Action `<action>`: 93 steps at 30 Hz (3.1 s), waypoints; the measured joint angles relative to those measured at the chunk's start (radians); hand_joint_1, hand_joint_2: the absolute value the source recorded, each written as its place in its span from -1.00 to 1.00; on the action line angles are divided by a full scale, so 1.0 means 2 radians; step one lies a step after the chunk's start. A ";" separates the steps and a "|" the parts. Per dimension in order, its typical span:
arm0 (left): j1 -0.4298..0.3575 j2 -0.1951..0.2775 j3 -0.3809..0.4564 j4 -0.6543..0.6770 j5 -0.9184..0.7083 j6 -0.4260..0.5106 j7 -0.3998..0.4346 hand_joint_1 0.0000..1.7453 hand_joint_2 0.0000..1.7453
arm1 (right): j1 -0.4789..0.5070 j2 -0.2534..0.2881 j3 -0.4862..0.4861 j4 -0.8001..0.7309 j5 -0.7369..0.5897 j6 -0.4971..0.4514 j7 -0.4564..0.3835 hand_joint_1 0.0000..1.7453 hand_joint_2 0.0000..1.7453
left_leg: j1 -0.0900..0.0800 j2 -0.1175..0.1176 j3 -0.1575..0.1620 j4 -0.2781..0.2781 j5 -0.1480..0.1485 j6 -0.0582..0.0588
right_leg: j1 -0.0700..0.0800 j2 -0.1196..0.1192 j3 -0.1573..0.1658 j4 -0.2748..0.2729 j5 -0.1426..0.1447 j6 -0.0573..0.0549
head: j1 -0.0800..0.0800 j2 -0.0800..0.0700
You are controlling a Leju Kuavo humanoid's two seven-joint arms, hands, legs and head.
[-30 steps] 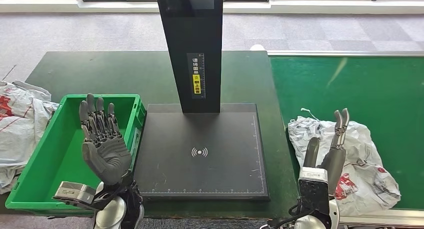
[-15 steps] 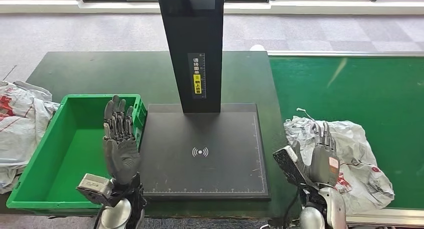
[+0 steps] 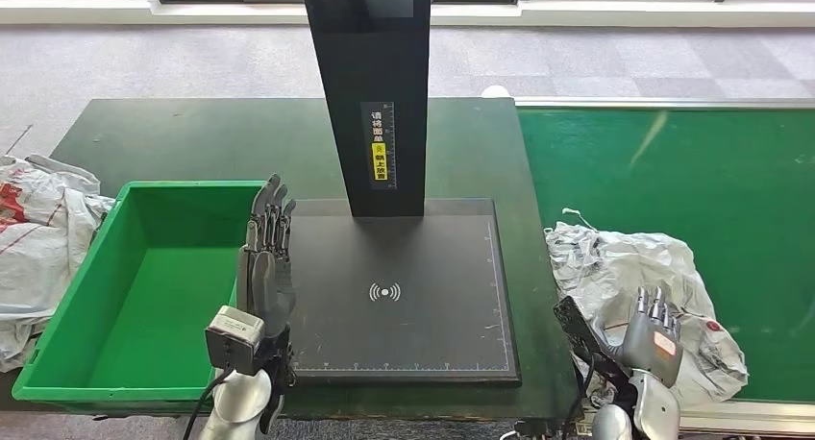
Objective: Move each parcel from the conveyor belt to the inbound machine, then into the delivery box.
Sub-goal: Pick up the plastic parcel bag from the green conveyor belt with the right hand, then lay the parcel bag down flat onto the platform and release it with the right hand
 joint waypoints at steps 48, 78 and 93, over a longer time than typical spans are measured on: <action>0.045 0.005 -0.025 0.001 -0.004 0.035 -0.010 -1.00 -1.00 | -0.054 -0.011 -0.010 0.067 -0.052 -0.193 -0.085 1.00 1.00 | 0.001 0.002 0.003 0.000 -0.001 0.003 | 0.001 0.001 0.005 -0.002 0.001 0.002 | 0.000 0.000; 0.004 0.006 -0.035 0.029 0.034 0.027 -0.030 -1.00 -1.00 | -0.016 0.051 0.233 -0.107 -0.374 -0.158 -0.356 1.00 1.00 | 0.001 0.001 0.002 0.000 -0.001 0.002 | 0.001 0.000 0.004 -0.002 0.000 0.001 | 0.000 0.000; -0.057 -0.005 -0.040 0.069 0.087 0.017 -0.028 -1.00 -1.00 | -0.088 0.083 0.352 0.085 -0.439 -0.030 -0.335 1.00 1.00 | 0.001 0.000 0.002 0.000 0.000 0.002 | 0.001 -0.001 0.003 -0.001 0.000 0.001 | 0.000 0.000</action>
